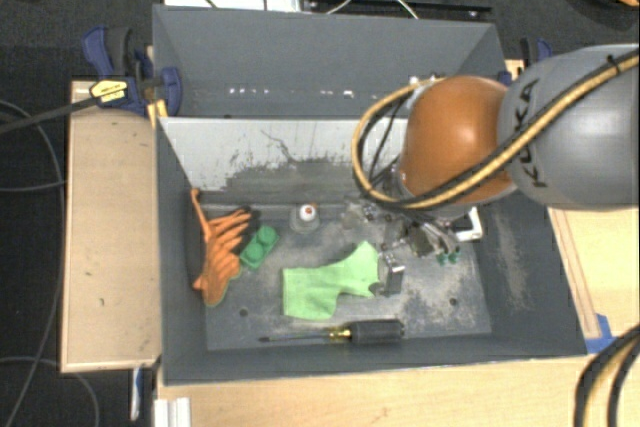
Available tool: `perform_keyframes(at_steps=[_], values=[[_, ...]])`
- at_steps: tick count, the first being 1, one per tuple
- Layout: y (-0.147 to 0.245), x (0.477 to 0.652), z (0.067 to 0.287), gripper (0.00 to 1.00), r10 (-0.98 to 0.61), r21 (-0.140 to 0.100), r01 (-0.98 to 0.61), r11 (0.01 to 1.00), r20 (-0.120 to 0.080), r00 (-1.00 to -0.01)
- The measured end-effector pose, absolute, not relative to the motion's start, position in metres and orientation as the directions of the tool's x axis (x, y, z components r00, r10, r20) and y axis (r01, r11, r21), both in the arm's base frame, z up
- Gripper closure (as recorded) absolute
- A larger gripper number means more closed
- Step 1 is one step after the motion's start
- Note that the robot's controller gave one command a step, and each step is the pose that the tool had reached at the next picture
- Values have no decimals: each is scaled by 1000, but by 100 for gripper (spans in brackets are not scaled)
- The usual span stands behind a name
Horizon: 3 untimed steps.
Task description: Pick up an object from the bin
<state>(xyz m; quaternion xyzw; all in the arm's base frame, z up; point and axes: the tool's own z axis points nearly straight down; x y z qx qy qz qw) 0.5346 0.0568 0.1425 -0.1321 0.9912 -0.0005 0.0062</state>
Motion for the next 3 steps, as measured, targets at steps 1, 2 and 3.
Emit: perform_keyframes(at_steps=[1,2,3], values=[[76,510,71,0,-129,2,-129,992,-2,-992],[71,523,71,0,-309,-3,-309,951,-22,-951],[77,510,71,100,-129,3,-129,992,-3,-992]])
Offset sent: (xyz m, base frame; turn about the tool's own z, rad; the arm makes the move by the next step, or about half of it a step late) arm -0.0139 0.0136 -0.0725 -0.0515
